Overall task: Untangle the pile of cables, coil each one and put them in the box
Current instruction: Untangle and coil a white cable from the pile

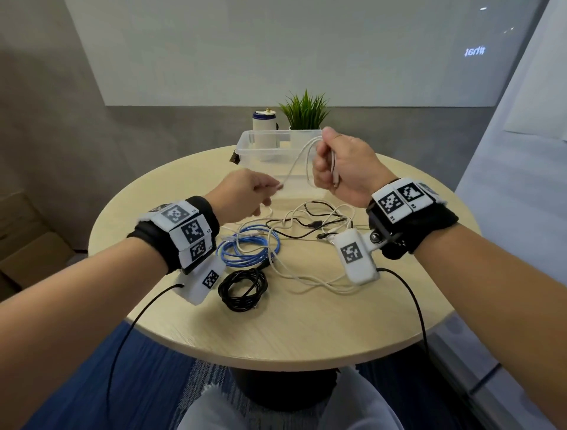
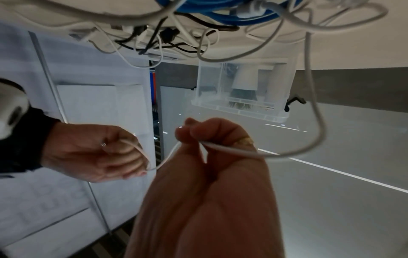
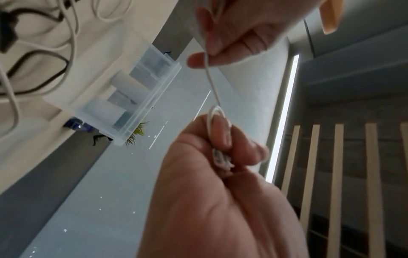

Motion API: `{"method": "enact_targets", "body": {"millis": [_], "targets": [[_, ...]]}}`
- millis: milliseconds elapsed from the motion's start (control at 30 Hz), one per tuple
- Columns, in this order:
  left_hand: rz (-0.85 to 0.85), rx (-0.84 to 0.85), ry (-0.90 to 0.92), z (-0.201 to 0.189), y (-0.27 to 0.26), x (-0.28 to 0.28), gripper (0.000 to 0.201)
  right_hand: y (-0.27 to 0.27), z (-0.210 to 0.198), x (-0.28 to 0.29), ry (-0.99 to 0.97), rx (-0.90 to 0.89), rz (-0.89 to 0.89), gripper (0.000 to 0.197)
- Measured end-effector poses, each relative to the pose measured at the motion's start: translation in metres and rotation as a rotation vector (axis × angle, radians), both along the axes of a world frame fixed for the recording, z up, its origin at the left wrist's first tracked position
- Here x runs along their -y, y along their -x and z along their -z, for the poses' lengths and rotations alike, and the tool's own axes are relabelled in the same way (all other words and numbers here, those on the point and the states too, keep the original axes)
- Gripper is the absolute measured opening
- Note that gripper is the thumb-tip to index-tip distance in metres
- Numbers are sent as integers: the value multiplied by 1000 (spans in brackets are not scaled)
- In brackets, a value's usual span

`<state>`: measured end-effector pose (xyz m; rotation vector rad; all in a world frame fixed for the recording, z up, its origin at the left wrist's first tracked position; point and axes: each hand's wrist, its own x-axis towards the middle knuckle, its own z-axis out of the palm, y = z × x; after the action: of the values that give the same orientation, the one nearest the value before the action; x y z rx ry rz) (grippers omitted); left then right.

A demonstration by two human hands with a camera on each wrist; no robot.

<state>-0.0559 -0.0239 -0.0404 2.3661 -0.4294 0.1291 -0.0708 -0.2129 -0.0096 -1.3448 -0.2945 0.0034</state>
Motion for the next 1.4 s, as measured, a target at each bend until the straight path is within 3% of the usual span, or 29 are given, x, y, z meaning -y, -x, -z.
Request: {"method": "enact_targets", "body": {"millis": [133, 200, 267, 367, 433, 500, 667, 767, 867, 1000, 1200, 1300, 1400], "targets": [[241, -42, -277, 2, 12, 8, 25, 0, 0, -8, -250, -40, -19, 38], [310, -96, -336, 1, 16, 9, 24, -4, 5, -8, -200, -40, 32, 33], [347, -128, -365, -1, 18, 8, 22, -10, 11, -8, 1, 12, 122, 30], [322, -70, -381, -12, 17, 2, 19, -9, 19, -5, 600, 194, 268, 28], [243, 35, -383, -20, 12, -3, 17, -9, 22, -4, 904, 225, 225, 27], [116, 167, -408, -24, 6, -8, 17, -7, 24, -4, 989, 189, 151, 28], [-143, 355, -230, -25, -7, -14, 17, -1, 26, -6, 933, 116, -4, 40], [-194, 211, 46, -22, -11, -16, 11, -2, 25, -4, 837, 150, -40, 47], [-134, 60, 161, -16, -10, -13, 15, -2, 18, -3, 522, 97, -37, 47], [47, -145, 35, -7, -1, -1, 25, 0, 6, -3, 124, 52, -48, 41], [255, -339, -171, 5, 13, 11, 23, -3, 1, -1, -200, -83, 13, 34], [292, -340, -211, 2, 14, 12, 25, 0, 1, 0, -299, -93, 48, 31], [342, -377, -217, -2, 18, 12, 21, -3, 7, -2, -164, -83, 98, 25]]}}
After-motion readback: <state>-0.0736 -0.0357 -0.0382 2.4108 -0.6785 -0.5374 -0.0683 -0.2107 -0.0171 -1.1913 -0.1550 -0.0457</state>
